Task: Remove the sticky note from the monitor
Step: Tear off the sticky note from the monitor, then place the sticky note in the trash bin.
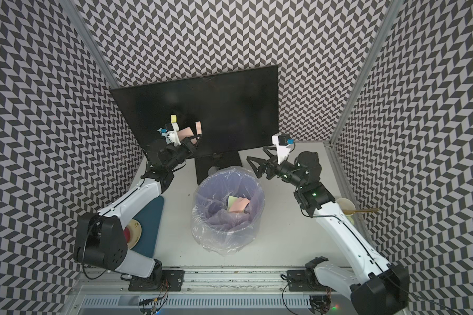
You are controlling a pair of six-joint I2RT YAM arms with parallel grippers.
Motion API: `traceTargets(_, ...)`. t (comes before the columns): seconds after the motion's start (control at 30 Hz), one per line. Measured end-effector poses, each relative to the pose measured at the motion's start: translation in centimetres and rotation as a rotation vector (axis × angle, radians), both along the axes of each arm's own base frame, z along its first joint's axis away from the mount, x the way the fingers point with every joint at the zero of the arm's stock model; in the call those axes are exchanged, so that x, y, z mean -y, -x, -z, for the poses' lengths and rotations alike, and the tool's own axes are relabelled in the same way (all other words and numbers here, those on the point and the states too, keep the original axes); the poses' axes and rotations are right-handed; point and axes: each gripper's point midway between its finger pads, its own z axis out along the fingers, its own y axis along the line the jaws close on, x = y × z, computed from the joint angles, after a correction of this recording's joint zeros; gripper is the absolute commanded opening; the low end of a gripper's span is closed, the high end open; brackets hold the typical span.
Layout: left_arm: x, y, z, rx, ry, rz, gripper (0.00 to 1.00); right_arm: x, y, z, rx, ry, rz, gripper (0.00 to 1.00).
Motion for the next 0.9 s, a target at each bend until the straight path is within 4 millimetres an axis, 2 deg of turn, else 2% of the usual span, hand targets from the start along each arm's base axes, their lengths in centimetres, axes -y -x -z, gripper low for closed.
traceTargets(0.13, 0.4, 2.6, -1.8, 0.048, -0.018, 0.009, 0.0, 0.0, 0.0, 0.0, 0.001, 0.0, 0.0, 0.99)
traceTargets(0.3, 2.2, 6.5, -4.4, 0.127, -0.076, 0.041, 0.0, 0.0, 0.0, 0.0, 0.001, 0.0, 0.0, 0.99)
traceTargets(0.47, 4.8, 10.7, -5.2, 0.203, -0.226, 0.099, 0.0, 0.1, -0.1, 0.1, 0.009, 0.016, 0.01, 0.99)
traceTargets(0.57, 7.3, 14.0, -4.5, 0.253, -0.356, 0.172, 0.0, 0.3, -0.2, 0.3, 0.017, 0.034, 0.023, 0.99)
traceTargets(0.77, 12.3, 19.3, -0.5, 0.306, -0.599, 0.343, 0.0, 0.8, -0.5, 1.0, 0.014, 0.073, 0.057, 0.99)
traceTargets(0.9, 13.7, 21.4, 1.4, 0.337, -0.696, 0.412, 0.16, 1.0, -0.4, 0.5, 0.027, 0.075, 0.068, 0.99)
